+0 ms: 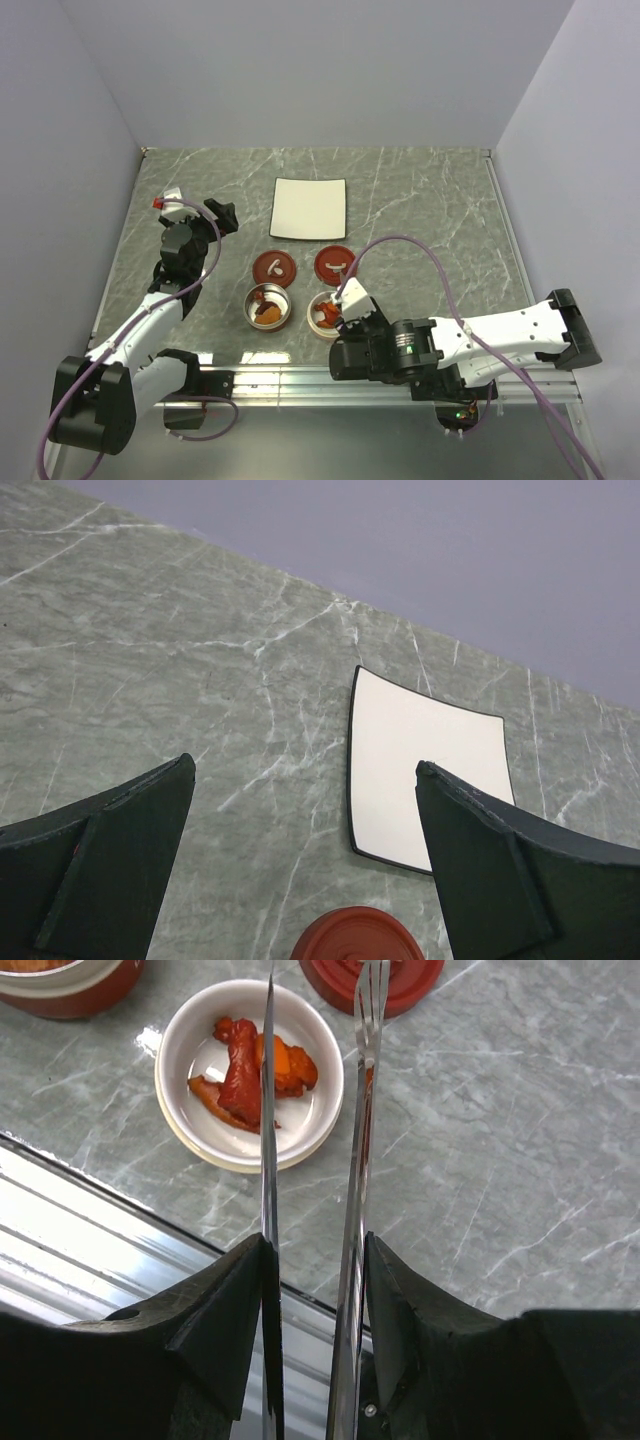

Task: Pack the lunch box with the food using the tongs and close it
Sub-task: Place the food into the lunch box, then put down the clamp

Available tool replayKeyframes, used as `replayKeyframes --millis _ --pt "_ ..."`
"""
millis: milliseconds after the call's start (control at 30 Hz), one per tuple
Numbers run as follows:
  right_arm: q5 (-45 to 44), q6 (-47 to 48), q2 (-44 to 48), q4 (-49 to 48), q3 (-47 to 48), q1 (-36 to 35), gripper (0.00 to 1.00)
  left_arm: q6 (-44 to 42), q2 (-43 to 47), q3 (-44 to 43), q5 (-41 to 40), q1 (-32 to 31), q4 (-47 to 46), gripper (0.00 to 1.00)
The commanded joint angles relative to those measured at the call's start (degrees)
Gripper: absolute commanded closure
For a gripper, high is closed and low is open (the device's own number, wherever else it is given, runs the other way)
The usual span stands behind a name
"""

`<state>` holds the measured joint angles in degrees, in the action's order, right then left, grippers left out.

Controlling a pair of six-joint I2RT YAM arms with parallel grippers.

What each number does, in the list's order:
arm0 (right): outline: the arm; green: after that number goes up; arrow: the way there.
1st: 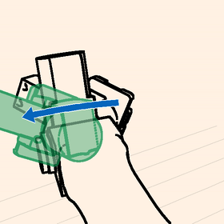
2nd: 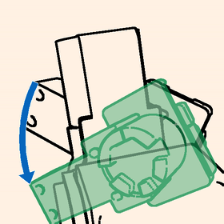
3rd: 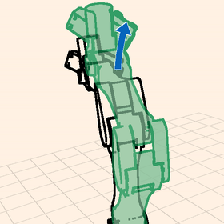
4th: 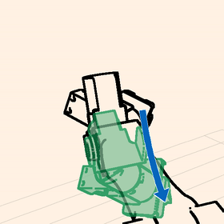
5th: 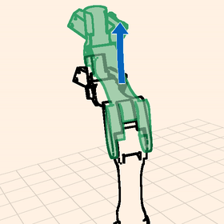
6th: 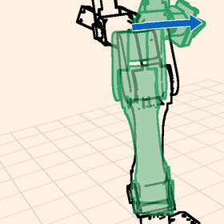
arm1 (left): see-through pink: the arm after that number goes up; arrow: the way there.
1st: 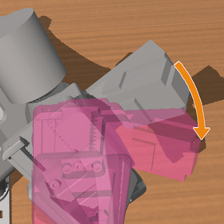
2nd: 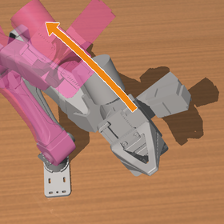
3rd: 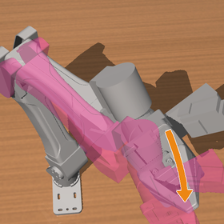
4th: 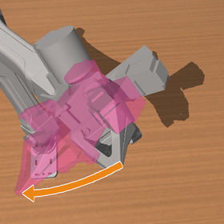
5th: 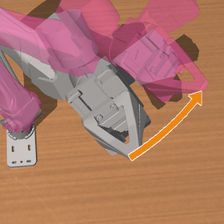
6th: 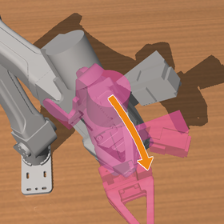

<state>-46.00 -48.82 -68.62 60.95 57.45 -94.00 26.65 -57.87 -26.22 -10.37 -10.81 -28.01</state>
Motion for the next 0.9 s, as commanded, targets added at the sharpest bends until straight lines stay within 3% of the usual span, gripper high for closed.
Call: replayKeyframes --millis 0,233,467,867 --pt "-5.1 1.2 2.5 -1.4 2.7 -0.3 0.49 0.2 1.0 0.5 0.4 0.3 -2.1 0.0" --pt "-3.2 11.0 2.9 -8.9 2.9 3.7 0.46 0.2 1.0 0.5 0.6 0.3 -2.1 0.01" --pt "2.4 23.9 1.8 -20.5 1.3 15.2 0.46 0.2 1.0 0.6 0.6 0.3 -2.3 0.01" --pt "12.0 36.2 0.6 -31.6 -0.5 32.7 0.46 0.2 0.1 0.6 0.9 0.6 -2.7 0.0"
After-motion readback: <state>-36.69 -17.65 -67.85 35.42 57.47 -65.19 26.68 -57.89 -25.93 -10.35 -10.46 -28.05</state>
